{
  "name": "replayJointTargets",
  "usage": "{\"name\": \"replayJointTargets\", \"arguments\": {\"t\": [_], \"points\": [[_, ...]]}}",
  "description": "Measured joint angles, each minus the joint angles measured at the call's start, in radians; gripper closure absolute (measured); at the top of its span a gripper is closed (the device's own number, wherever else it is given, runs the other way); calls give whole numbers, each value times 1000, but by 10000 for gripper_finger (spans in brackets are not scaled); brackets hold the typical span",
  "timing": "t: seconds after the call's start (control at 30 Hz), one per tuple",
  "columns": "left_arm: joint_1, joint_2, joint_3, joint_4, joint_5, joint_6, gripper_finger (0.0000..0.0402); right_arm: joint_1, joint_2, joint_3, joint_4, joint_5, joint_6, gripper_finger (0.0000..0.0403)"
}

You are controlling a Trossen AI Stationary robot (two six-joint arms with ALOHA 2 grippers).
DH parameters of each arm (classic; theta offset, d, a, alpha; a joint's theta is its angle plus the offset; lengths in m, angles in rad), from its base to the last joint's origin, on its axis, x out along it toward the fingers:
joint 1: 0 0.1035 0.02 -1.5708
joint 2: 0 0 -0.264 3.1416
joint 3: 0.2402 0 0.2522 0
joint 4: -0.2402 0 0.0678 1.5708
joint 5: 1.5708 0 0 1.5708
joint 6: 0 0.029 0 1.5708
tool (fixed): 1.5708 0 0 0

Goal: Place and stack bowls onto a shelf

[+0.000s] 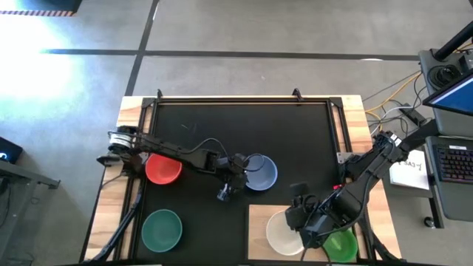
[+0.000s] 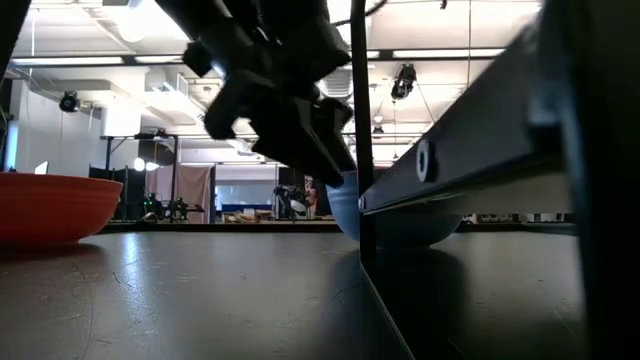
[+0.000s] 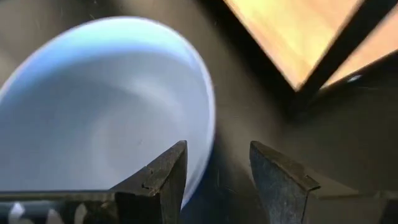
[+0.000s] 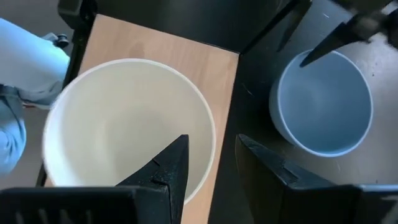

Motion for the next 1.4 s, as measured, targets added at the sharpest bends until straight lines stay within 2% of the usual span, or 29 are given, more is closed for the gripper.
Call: {"name": "replayJointTargets", "arguments": {"t": [0.23,0.33,0.47,0.67,1.07,1.23,1.4], "points": [[6,76,66,-13,-5,19,245,2,0,0,-7,-2,0,280],[13,103,79,-9,-5,14,258,0,0,-2,-10,-1,0,280],[22,143,77,-29,-6,-5,302,0,0,-2,-24,-1,0,280],[30,152,113,-37,-15,-12,390,-1,0,-5,-27,0,0,280],[68,124,224,-230,-10,19,400,-1,0,-8,-45,-1,1,280],[83,117,297,-321,-74,66,401,-1,0,-8,-61,-1,1,280],[89,117,382,-385,-81,94,401,-1,0,-8,-80,-1,14,280]]}}
